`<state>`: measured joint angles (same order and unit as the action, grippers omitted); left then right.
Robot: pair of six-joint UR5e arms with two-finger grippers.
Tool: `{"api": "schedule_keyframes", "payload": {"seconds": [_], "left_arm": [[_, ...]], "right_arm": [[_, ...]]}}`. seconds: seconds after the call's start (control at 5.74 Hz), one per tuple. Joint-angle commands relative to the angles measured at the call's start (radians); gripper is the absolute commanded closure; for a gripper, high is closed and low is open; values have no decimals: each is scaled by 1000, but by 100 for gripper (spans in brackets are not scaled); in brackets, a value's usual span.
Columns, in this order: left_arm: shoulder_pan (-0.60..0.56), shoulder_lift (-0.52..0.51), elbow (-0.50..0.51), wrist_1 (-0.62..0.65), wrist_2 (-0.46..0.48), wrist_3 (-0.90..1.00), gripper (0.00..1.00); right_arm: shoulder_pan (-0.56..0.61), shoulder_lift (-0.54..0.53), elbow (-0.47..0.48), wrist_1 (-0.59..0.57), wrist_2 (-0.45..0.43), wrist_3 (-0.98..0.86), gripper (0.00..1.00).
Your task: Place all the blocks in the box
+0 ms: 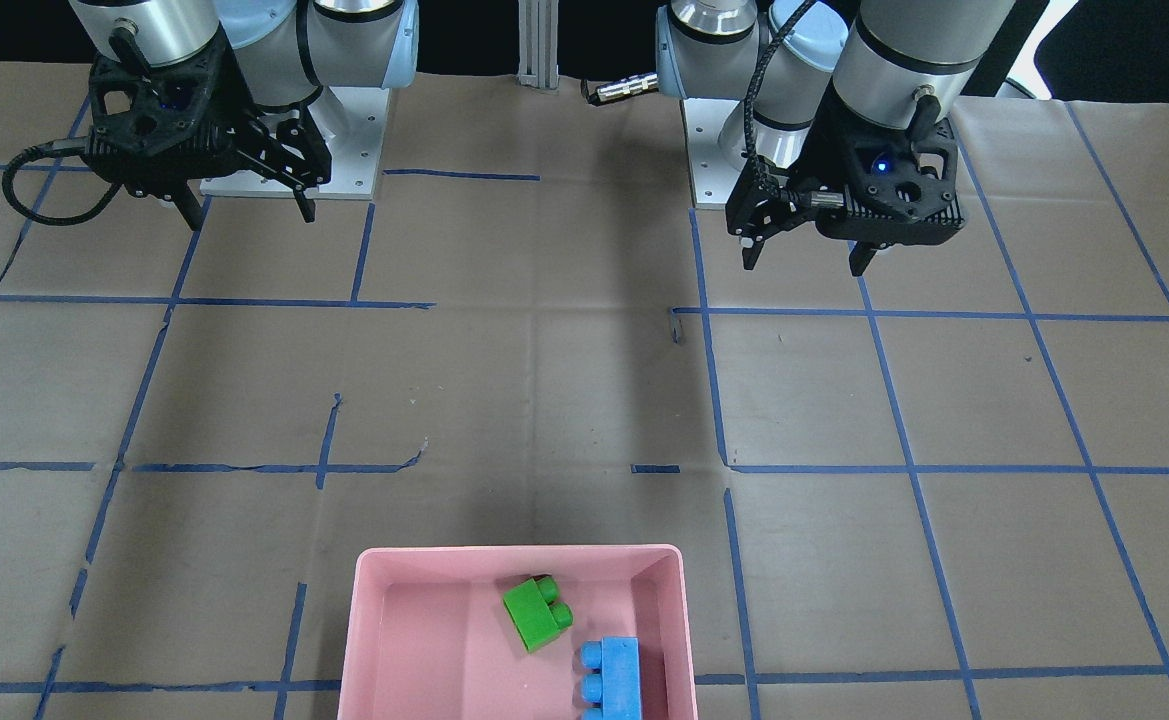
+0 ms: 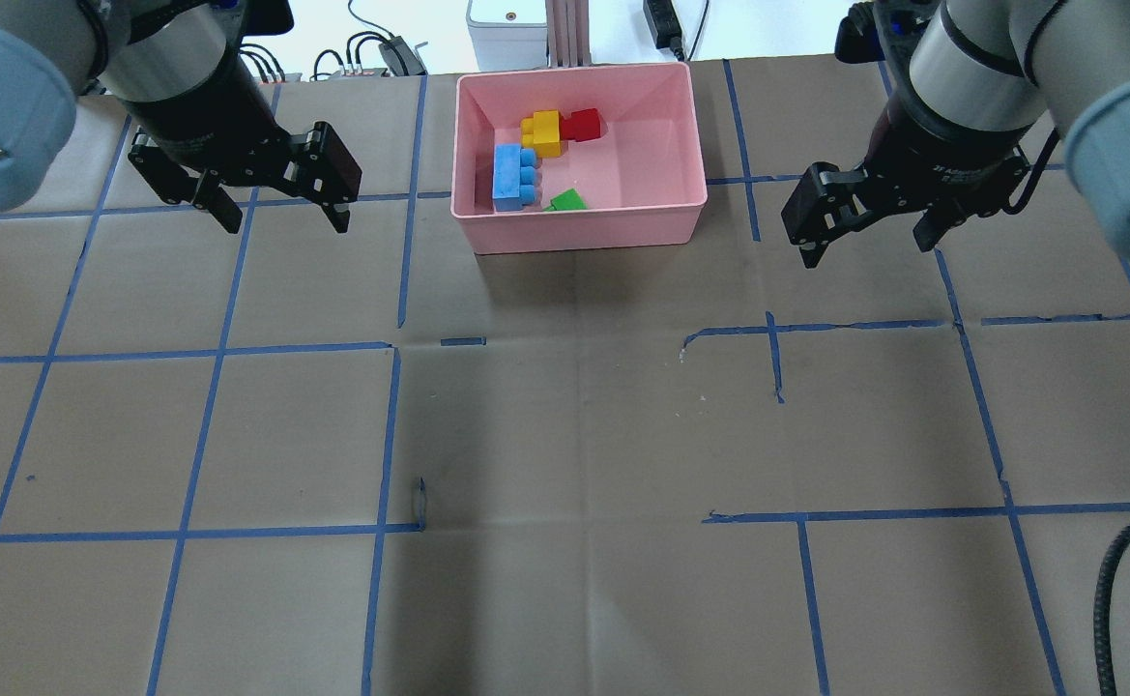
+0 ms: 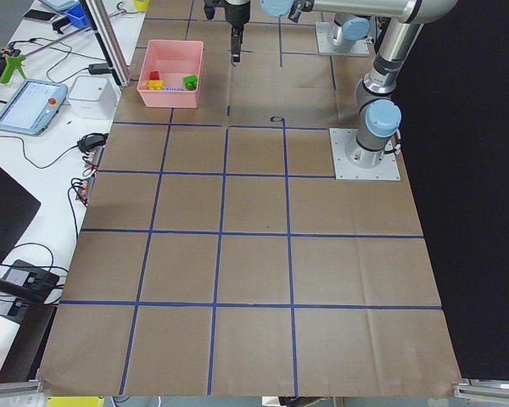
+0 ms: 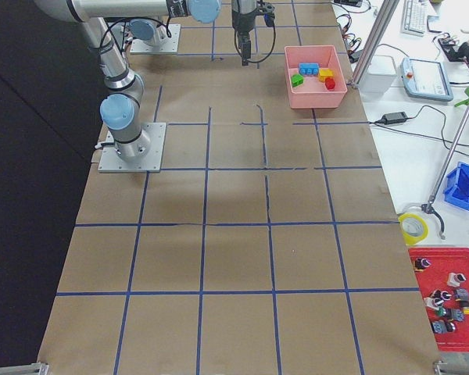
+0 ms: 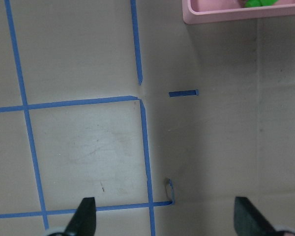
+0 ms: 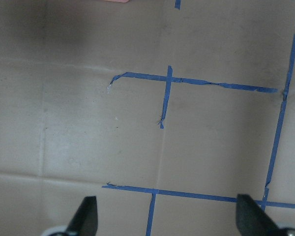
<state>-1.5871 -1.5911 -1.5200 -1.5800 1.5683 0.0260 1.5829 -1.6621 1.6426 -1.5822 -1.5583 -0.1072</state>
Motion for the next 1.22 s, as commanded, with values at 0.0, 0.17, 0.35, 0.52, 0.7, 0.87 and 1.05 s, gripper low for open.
{"api": "schedule_keyframes", "payload": {"seconds": [0.0, 0.17, 0.35, 0.52, 0.7, 0.87, 1.05], "left_arm": [[25, 5, 1, 0, -4, 0, 0], [24, 5, 3, 0, -4, -4, 0], [24, 6, 7, 0, 4, -3, 0], [22, 14, 9, 0, 9, -4, 0], [22, 20, 8, 0, 7, -8, 0], [21, 17, 0, 0, 2, -8, 0], [21, 17, -2, 0, -2, -8, 0]], "right_arm": [[0, -1, -6, 1, -3, 0, 0], [0, 10, -4, -4, -2, 0, 0], [-1, 13, -4, -9, -15, -3, 0], [-3, 4, 8, -1, -14, -5, 0], [-3, 13, -3, -10, -13, -5, 0], [-3, 10, -6, -12, -11, -5, 0], [-6, 12, -3, -10, -9, -5, 0]]}}
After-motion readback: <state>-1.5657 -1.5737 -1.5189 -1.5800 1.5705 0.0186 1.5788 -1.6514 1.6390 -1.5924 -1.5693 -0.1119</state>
